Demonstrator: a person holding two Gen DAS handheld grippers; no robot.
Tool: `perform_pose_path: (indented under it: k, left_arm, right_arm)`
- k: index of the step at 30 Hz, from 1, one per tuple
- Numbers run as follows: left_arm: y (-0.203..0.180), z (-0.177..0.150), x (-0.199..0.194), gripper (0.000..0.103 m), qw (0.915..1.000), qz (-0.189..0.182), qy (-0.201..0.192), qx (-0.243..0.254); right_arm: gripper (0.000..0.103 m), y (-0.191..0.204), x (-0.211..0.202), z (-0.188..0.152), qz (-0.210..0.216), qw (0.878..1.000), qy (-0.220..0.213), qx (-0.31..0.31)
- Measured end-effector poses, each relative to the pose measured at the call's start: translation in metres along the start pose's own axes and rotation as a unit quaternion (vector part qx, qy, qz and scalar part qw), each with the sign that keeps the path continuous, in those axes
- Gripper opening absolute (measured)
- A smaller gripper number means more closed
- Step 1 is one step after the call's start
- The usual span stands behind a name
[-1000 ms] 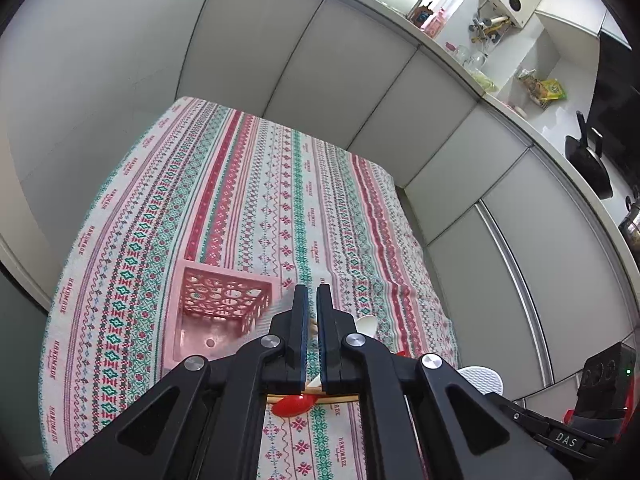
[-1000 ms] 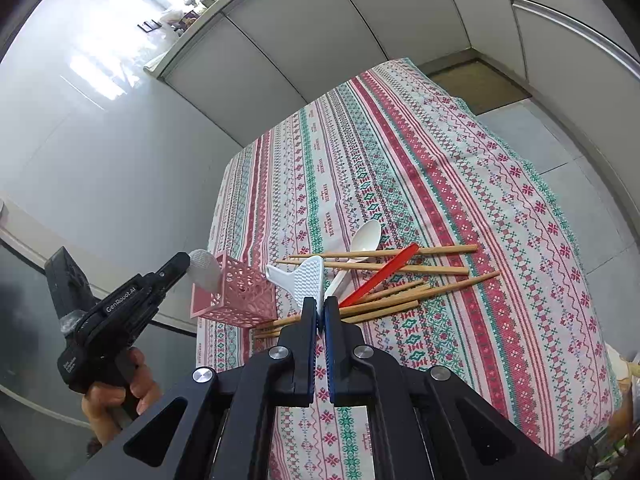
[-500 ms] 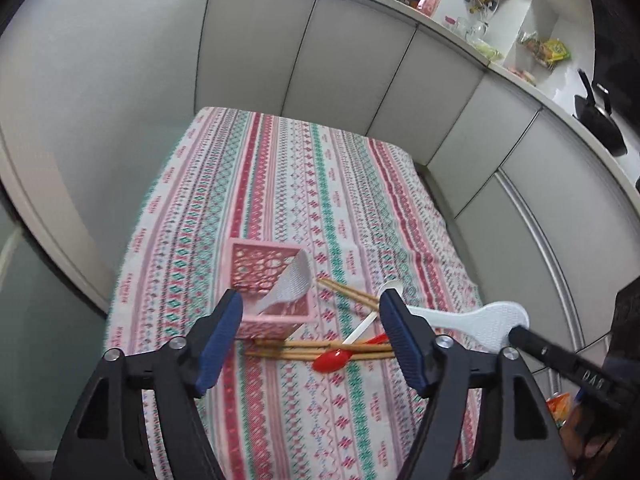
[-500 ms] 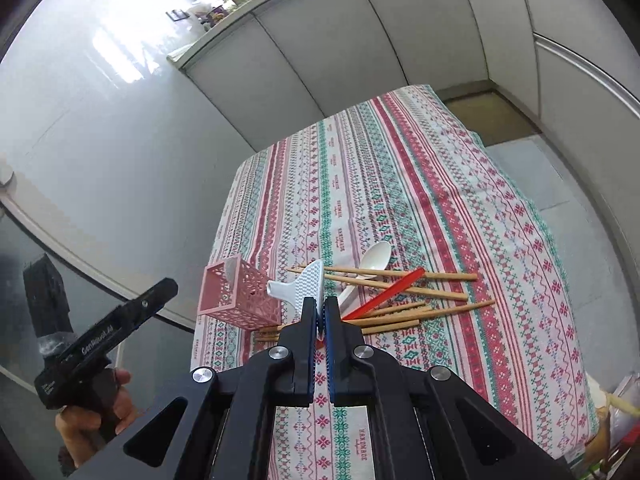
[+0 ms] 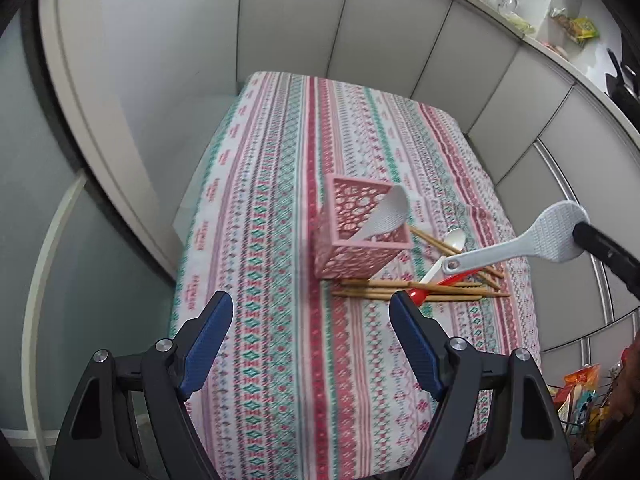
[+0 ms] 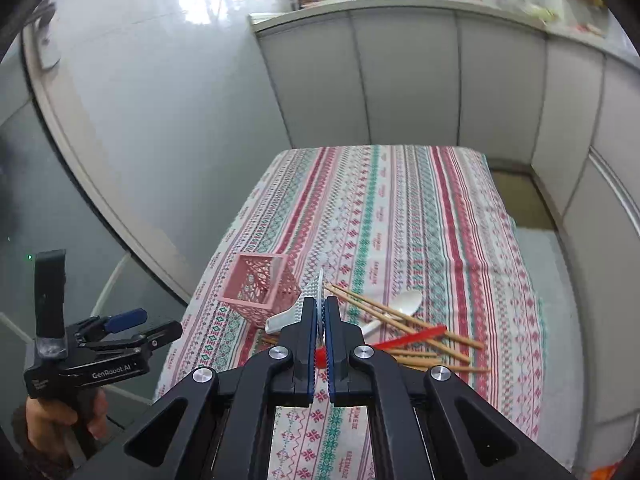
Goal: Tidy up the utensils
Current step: 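Insert the right tool's paddle into the pink basket and open the right tool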
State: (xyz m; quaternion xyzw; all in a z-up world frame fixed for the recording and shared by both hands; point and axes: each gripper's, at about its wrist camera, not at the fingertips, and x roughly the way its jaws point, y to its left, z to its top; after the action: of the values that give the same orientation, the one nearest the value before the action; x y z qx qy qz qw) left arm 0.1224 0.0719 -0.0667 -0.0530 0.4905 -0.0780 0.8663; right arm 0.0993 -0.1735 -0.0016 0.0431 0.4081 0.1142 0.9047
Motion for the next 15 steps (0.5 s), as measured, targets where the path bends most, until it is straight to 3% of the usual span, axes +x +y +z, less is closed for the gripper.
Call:
perform_pose_path:
  k: [6, 15]
  left_arm:
    - [0.019, -0.006, 0.006, 0.083, 0.9998, 0.004, 0.017, -0.012]
    - [0.024, -0.007, 0.007, 0.083, 0.9997, -0.007, 0.018, -0.015]
  right_arm:
    - [0.004, 0.034, 0.023, 0.009, -0.002, 1.0, 0.003, -0.026]
    - [0.004, 0.053, 0.039, 0.028, -0.027, 0.998, -0.06, -0.011]
